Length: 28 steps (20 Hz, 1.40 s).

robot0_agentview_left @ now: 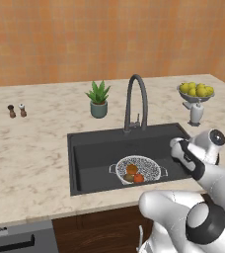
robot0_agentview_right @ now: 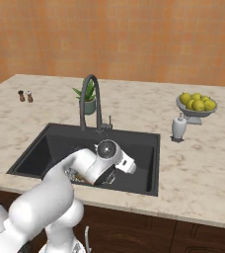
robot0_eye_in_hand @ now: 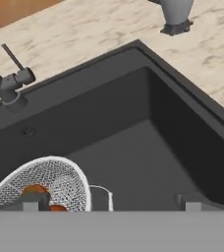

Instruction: Put the colander in the sink, put the orange, orange, kiwi in the colander, and turn on the sink faucet and pour water over the colander.

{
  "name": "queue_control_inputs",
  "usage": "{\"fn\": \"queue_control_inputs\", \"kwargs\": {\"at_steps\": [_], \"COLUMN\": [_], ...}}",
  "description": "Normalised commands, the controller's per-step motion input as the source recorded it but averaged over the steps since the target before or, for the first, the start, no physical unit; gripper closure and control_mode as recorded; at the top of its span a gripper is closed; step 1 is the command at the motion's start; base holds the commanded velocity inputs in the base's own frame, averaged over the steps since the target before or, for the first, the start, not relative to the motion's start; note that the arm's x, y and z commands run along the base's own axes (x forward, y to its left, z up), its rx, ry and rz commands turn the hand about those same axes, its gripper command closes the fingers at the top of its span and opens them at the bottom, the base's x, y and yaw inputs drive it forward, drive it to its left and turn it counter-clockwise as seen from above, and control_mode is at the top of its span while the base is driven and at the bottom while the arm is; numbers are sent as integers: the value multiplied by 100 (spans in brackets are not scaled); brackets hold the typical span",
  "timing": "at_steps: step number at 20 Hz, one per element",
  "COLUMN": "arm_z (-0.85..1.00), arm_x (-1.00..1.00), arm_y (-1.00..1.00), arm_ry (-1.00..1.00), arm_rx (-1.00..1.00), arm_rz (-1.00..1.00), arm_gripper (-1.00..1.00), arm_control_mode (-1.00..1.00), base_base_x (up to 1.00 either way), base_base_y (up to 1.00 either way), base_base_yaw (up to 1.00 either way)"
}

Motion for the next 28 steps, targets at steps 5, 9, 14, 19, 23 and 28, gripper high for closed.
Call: {"fn": "queue_control_inputs", "kwargs": {"at_steps": [5, 9, 14, 19, 23, 28], "arm_z": [26, 55, 61, 22, 4, 0], "arm_x": [48, 45, 8, 8, 3, 26], "arm_y": [-29, 19, 27, 5, 9, 28], "arm_ry": [-30, -20, -21, -10, -2, 0], "arm_rx": [3, 0, 0, 0, 0, -1], "arm_rz": [0, 0, 2, 2, 3, 1], "arm_gripper": [-100, -100, -100, -100, -100, -100], "arm_control_mode": [-100, -100, -100, -100, -100, -100], "base_base_x": [0, 0, 0, 0, 0, 0], "base_base_y": [0, 0, 0, 0, 0, 0], "base_base_yaw": [0, 0, 0, 0, 0, 0]}}
